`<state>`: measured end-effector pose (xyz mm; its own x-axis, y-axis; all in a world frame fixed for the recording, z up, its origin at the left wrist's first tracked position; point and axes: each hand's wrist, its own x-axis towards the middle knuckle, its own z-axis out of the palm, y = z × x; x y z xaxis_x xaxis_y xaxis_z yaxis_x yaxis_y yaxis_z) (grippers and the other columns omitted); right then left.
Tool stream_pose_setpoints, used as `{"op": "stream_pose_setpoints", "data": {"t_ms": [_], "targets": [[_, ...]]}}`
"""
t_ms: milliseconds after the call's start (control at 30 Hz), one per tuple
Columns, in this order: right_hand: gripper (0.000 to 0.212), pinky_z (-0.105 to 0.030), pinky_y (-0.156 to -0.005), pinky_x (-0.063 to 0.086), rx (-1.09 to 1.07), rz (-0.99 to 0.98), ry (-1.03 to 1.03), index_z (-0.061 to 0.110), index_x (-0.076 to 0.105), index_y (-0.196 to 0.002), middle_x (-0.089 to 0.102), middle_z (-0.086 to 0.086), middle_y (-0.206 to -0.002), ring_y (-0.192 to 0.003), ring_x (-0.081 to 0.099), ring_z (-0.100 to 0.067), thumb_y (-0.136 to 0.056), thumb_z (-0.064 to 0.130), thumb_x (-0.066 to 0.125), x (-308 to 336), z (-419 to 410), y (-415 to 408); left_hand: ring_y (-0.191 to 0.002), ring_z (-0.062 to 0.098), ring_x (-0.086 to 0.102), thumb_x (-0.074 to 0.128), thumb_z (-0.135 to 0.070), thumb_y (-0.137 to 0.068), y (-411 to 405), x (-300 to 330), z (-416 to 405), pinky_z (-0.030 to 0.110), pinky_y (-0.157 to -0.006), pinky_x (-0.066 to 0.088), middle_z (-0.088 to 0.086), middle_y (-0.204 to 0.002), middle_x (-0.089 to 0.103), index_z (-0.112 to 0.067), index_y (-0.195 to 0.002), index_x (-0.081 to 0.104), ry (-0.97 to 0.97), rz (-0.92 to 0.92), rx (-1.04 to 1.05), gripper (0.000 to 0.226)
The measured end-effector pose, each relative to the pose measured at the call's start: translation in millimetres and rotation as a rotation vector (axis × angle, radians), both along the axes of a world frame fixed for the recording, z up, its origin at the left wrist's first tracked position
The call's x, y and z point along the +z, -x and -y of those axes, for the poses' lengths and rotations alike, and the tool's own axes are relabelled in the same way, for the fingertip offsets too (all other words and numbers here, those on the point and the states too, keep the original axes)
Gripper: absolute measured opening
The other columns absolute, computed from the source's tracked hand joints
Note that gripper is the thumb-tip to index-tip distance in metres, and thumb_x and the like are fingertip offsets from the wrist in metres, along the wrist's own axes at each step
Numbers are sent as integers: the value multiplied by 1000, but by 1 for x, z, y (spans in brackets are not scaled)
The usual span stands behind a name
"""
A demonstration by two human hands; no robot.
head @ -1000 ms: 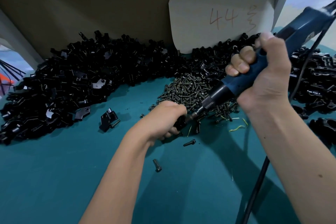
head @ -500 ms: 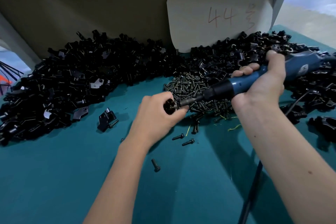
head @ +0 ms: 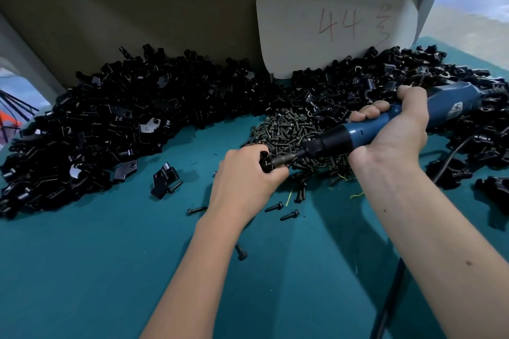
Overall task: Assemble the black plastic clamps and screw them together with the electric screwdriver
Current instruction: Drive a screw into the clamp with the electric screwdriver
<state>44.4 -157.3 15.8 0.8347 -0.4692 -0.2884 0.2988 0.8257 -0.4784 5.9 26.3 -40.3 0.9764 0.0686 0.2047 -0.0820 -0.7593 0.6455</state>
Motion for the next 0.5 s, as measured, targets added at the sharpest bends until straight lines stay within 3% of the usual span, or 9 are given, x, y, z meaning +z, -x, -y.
{"op": "stream_pose_setpoints", "data": {"t_ms": [133, 267, 500], "targets": [[20, -27, -49, 39, -17, -13, -5, 11, 42, -91, 46, -1, -59, -46, 41, -16, -91, 8, 62, -2, 1, -1, -47, 14, 40, 61, -45, -70, 4, 3, 6, 27, -44, 23, -5, -51, 46, -36, -69, 51, -37, 13, 79, 14], [20, -27, -50, 39, -19, -13, -2, 11, 42, -88, 46, -1, -59, -46, 41, -16, -90, 8, 61, -4, 1, -1, -51, 19, 45, 66, -42, -74, 5, 2, 13, 29, -46, 24, -3, -55, 49, -22, -63, 47, -46, 37, 157, 30], [19, -28, -50, 39, -26, -7, 5, 11, 43, -88, 46, -1, -60, -47, 41, -17, -89, 7, 62, -6, -2, -1, -54, 22, 50, 68, -39, -76, 6, 1, 16, 30, -46, 26, -2, -59, 52, -21, -61, 46, -41, 25, 203, 32]]}}
